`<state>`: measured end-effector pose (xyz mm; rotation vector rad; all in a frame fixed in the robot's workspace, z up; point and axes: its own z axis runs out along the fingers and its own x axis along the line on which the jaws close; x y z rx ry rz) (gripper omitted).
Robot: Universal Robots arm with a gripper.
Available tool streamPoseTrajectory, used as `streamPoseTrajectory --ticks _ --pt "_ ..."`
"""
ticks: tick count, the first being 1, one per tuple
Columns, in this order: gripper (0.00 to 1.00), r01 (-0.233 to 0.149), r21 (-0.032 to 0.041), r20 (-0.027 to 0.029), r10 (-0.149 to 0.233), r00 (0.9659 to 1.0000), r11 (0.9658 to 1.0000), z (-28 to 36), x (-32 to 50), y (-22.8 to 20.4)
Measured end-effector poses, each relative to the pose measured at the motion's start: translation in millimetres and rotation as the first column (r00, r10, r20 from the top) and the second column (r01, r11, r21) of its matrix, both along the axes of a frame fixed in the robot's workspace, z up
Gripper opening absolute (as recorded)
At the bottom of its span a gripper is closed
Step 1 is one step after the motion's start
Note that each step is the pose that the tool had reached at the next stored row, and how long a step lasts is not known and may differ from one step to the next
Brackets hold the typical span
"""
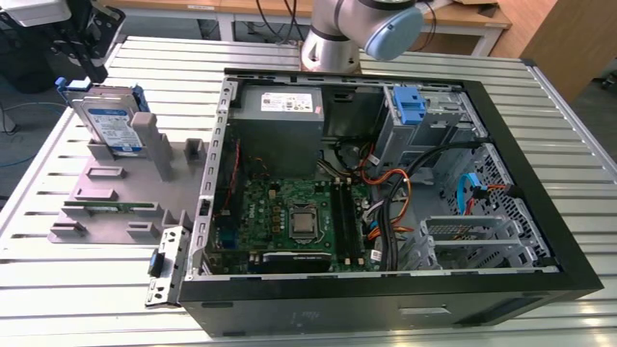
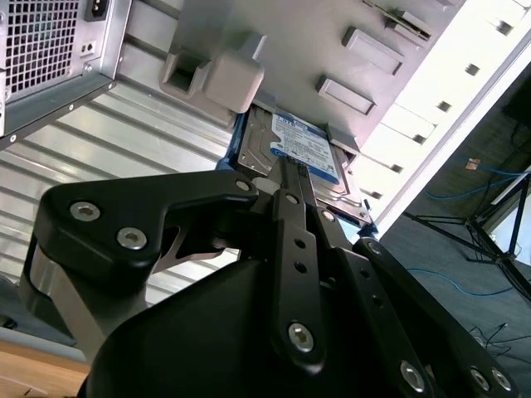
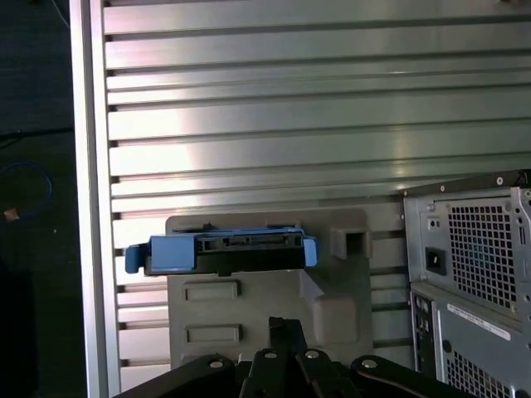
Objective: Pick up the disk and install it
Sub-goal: 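Reach for the disk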
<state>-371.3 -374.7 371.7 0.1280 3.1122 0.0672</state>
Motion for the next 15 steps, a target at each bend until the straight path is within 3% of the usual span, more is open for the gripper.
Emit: streamPoseTrajectory --ticks 8,15 --pt "0.11 0.000 0.0002 0.0002 0.000 1.0000 1.0000 -0.3 -0.2 0.1" --pt "0.11 0.000 0.0002 0.0004 0.000 1.0000 1.0000 -5.7 -1.1 0.5"
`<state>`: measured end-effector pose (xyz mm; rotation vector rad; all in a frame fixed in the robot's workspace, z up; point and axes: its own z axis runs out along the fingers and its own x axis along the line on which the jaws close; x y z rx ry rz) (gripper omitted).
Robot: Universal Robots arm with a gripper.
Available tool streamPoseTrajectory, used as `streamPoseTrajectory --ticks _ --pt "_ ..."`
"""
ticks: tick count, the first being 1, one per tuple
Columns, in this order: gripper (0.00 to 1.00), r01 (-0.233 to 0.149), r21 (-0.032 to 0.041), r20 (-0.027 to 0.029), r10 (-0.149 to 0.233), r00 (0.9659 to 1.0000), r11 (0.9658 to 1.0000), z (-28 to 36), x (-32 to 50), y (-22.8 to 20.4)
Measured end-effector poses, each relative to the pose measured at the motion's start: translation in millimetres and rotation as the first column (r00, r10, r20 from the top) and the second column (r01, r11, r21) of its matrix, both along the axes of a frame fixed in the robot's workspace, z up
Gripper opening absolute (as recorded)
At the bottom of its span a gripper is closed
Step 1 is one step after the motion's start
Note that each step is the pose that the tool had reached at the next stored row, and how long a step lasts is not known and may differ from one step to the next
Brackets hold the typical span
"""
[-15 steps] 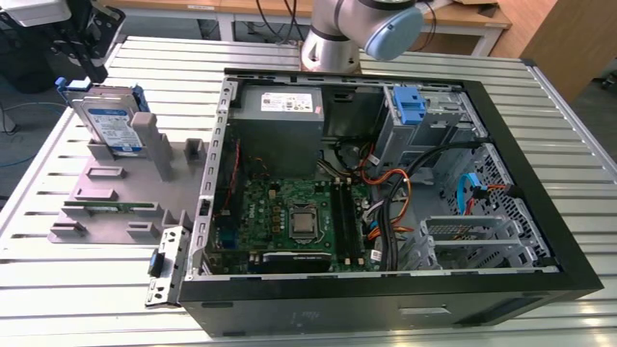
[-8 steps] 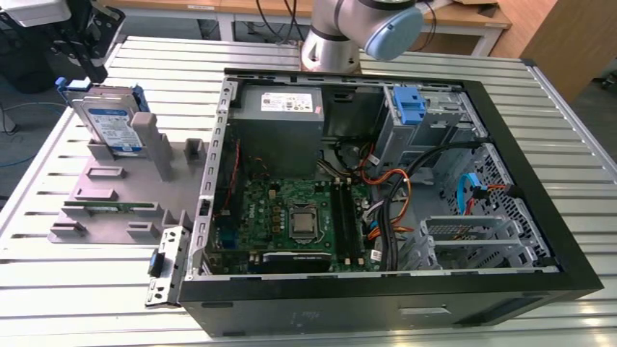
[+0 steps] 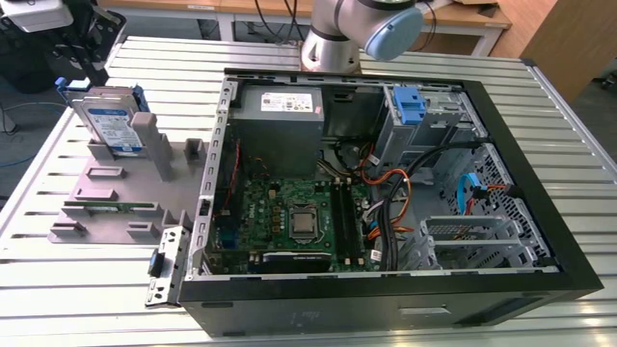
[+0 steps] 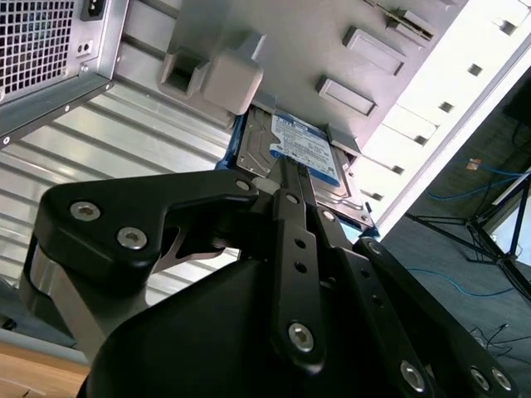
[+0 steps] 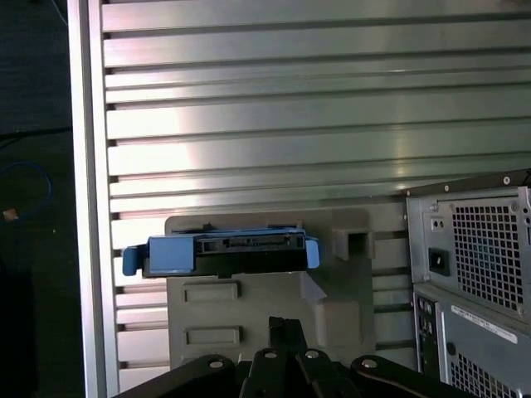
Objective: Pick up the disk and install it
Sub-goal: 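Reach for the disk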
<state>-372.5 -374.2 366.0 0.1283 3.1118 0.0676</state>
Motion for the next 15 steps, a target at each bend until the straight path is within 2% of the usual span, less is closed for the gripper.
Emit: streamPoseTrajectory --ticks 8,15 --pt "0.11 0.000 0.0000 -0.0001 0.000 1.0000 1.0000 -5.3 -8.6 10.2" --pt "0.11 0.000 -0.0001 -0.0003 0.000 1.0000 1.0000 -12.6 -17.5 17.6"
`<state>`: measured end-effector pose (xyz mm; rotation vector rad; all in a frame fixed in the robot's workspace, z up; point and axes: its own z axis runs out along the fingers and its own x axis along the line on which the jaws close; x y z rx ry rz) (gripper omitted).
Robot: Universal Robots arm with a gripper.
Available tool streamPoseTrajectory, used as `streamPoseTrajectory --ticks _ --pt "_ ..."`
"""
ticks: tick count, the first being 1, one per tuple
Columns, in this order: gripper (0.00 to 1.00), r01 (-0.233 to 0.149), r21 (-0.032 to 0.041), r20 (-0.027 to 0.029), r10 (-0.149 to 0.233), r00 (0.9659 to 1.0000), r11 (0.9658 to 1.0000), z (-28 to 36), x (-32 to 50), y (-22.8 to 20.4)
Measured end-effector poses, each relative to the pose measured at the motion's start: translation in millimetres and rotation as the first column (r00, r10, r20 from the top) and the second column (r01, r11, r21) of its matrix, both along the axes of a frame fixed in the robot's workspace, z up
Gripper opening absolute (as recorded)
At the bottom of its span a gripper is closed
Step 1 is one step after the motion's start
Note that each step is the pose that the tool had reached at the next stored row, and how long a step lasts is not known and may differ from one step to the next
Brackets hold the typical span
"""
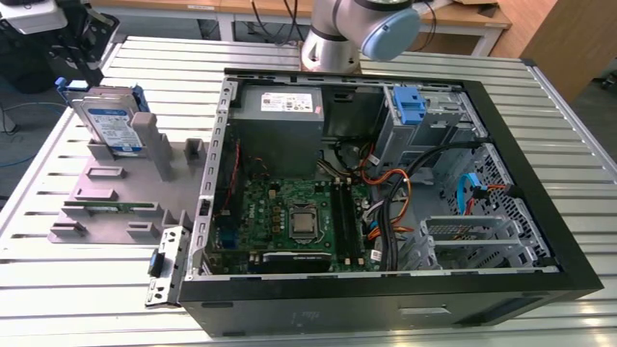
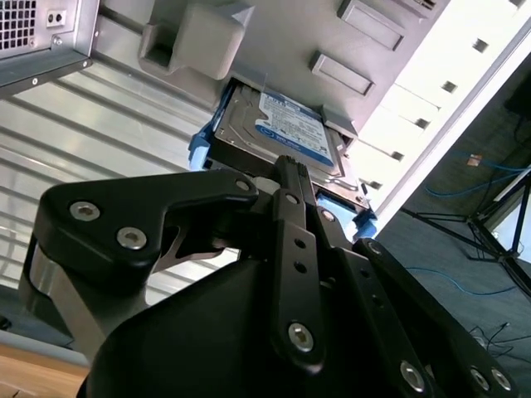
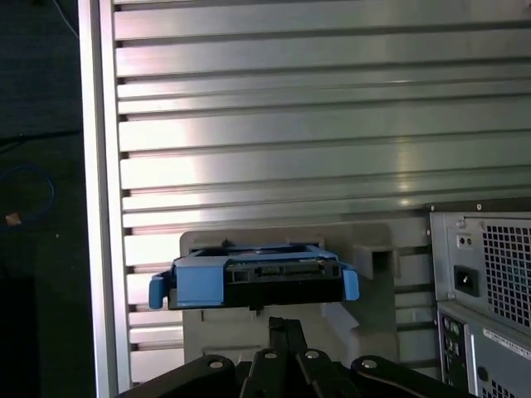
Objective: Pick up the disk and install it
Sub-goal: 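Reach for the disk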
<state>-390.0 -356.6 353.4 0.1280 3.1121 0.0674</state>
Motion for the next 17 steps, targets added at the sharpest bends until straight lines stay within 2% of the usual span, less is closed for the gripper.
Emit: streamPoseTrajectory --ticks 7,12,17 --pt "0.11 0.000 0.0002 0.0005 0.000 1.0000 1.0000 -6.2 -0.6 7.3" --pt "0.11 0.000 0.0001 0.0002 0.000 1.0000 1.0000 -9.6 -2.8 7.7" --pt "0.11 0.000 0.0001 0.0003 0.000 1.0000 1.0000 -10.0 -3.3 7.7"
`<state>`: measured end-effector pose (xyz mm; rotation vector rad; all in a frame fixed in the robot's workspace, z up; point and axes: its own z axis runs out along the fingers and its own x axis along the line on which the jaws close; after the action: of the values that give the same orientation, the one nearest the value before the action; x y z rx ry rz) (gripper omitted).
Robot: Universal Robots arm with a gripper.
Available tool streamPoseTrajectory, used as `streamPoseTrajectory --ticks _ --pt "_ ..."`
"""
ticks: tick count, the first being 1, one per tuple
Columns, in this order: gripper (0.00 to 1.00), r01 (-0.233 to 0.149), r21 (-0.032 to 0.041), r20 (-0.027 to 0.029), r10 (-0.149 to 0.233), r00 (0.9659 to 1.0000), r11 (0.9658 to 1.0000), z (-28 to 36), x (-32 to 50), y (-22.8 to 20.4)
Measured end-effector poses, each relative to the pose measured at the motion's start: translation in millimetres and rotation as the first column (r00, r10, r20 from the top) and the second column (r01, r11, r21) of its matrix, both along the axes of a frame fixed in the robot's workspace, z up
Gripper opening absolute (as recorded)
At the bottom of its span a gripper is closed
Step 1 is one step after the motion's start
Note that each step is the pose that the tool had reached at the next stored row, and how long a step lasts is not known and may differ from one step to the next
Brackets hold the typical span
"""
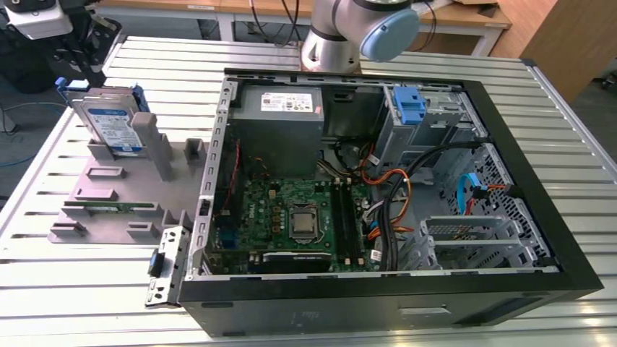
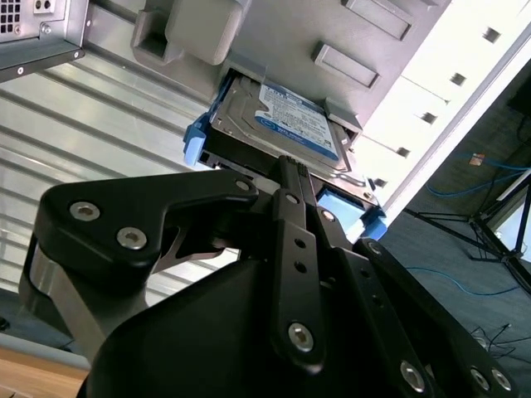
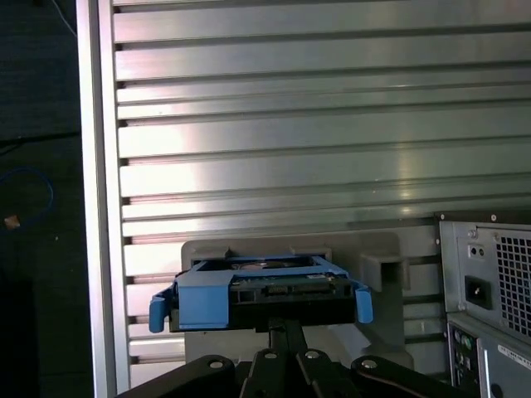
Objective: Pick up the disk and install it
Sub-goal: 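Reach for the disk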
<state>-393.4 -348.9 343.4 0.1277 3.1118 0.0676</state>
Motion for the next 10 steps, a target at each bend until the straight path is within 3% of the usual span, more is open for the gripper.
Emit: streamPoseTrajectory --ticks 3,5,10 --pt "0.11 0.000 0.0000 -0.0021 0.000 1.0000 1.0000 -0.1 -0.1 0.0" --pt "0.11 0.000 0.0000 -0.0213 0.000 0.9998 1.0000 -0.5 -0.2 0.1" --pt "0.11 0.000 0.0000 -0.0233 0.000 0.9997 1.0000 -0.5 -0.1 0.0"
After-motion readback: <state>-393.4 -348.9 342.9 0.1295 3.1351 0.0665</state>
